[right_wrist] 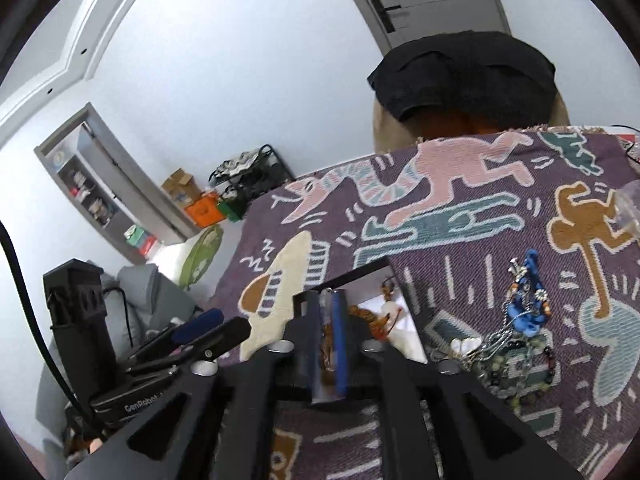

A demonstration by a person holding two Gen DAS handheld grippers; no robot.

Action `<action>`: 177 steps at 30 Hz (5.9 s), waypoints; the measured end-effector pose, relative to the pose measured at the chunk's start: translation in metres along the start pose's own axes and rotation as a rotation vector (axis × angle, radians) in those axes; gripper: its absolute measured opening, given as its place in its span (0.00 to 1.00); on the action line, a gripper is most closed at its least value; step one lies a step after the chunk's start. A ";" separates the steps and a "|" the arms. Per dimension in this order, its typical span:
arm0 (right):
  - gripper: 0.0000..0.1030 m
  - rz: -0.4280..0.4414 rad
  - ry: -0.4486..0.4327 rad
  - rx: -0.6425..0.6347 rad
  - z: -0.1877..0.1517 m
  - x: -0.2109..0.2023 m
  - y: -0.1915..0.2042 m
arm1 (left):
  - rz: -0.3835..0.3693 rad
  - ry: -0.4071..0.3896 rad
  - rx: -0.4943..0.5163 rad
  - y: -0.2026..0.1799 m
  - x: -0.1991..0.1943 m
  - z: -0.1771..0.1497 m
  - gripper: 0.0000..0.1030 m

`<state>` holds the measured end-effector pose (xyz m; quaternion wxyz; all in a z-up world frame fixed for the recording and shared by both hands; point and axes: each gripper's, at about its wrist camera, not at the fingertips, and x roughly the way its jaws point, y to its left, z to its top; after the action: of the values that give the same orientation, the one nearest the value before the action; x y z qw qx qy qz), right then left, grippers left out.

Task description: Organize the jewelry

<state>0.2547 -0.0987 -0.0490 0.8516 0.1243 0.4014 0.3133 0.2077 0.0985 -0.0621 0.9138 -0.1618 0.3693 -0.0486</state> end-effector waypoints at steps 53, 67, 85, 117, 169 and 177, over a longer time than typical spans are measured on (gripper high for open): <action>0.64 -0.129 -0.103 0.327 -0.064 -0.101 -0.206 | -0.069 0.206 0.204 -0.189 0.133 -0.031 0.71; 0.64 -0.123 -0.075 0.321 -0.066 -0.086 -0.196 | 0.067 0.239 0.234 -0.176 0.126 -0.033 0.71; 0.64 -0.113 -0.031 0.339 -0.072 -0.065 -0.192 | 0.191 0.234 0.125 -0.139 0.119 -0.028 0.42; 0.64 -0.143 -0.033 0.402 -0.080 -0.071 -0.218 | 0.089 0.345 0.076 -0.142 0.158 -0.023 0.32; 0.08 -0.385 0.120 0.036 -0.058 -0.012 -0.145 | -0.025 -0.073 0.121 -0.156 0.014 0.024 0.28; 0.01 -0.368 -0.031 0.034 -0.042 -0.064 -0.130 | -0.093 -0.176 0.154 -0.168 -0.018 0.028 0.28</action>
<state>0.2485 -0.2410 -0.0975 0.8984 0.0676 0.4095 0.1434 0.2192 -0.0487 0.0238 0.9491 -0.1120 0.2751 -0.1049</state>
